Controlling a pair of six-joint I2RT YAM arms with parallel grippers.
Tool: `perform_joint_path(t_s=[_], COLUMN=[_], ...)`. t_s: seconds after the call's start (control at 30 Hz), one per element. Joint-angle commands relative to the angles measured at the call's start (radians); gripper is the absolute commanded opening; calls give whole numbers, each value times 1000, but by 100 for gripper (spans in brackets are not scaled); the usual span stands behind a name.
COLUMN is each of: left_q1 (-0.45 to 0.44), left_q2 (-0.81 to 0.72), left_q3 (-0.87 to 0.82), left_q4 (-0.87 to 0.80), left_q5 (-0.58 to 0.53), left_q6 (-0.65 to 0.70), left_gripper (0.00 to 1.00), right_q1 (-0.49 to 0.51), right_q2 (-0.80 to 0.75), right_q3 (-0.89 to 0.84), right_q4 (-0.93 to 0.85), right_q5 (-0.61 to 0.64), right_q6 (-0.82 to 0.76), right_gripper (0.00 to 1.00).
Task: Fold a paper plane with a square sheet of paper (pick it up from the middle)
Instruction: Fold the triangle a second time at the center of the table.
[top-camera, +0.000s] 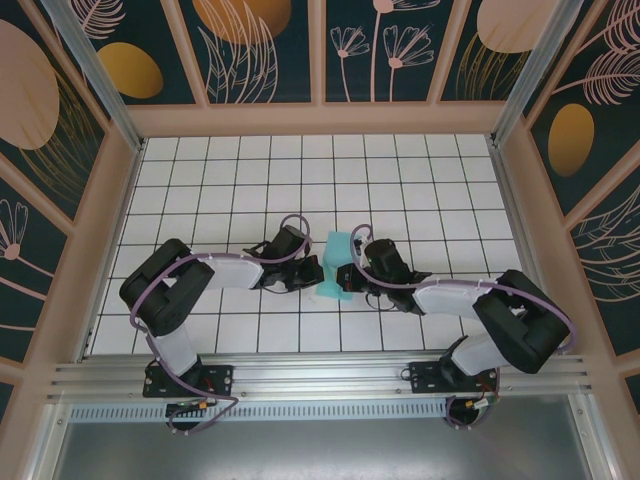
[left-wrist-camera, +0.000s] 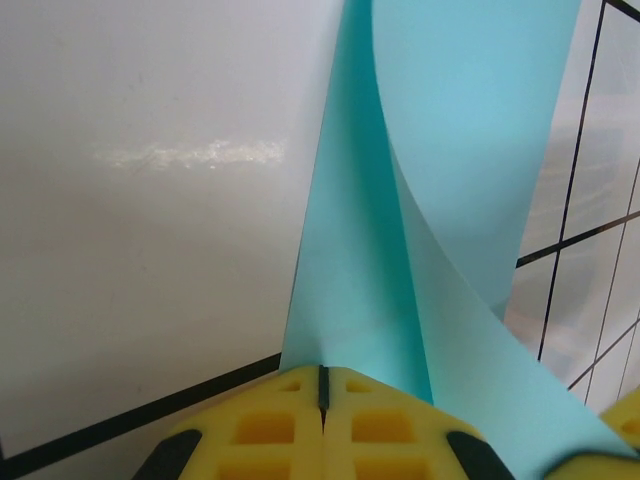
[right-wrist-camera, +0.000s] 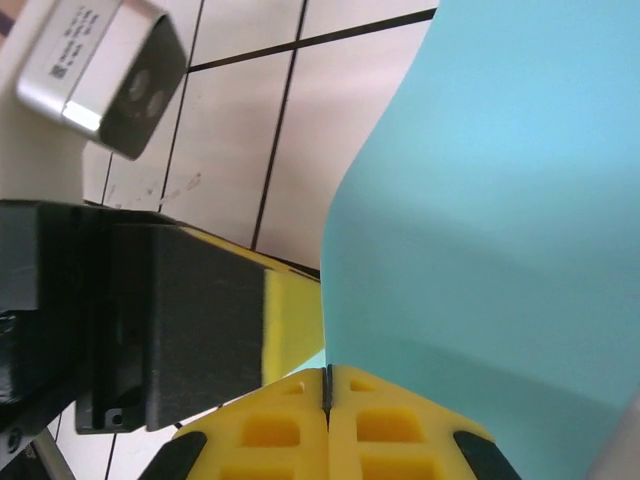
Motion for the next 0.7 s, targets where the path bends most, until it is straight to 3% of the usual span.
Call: perform_joint_path(t_s=[0.0,0.67], left_q1=[-7,-7], left_q2=[28,45], left_q3=[15,35], left_q4=[-57,-118], left_q5=[-28,-65], left_q6=[30,69], left_gripper=[5,4], right_q1=[-37,-107], right_q2=[-4,112], right_q3=[21,153], right_q4=[-68,-268], right_q5=[-56,-19], right_q6=[-53,-305], right_gripper=[0,0])
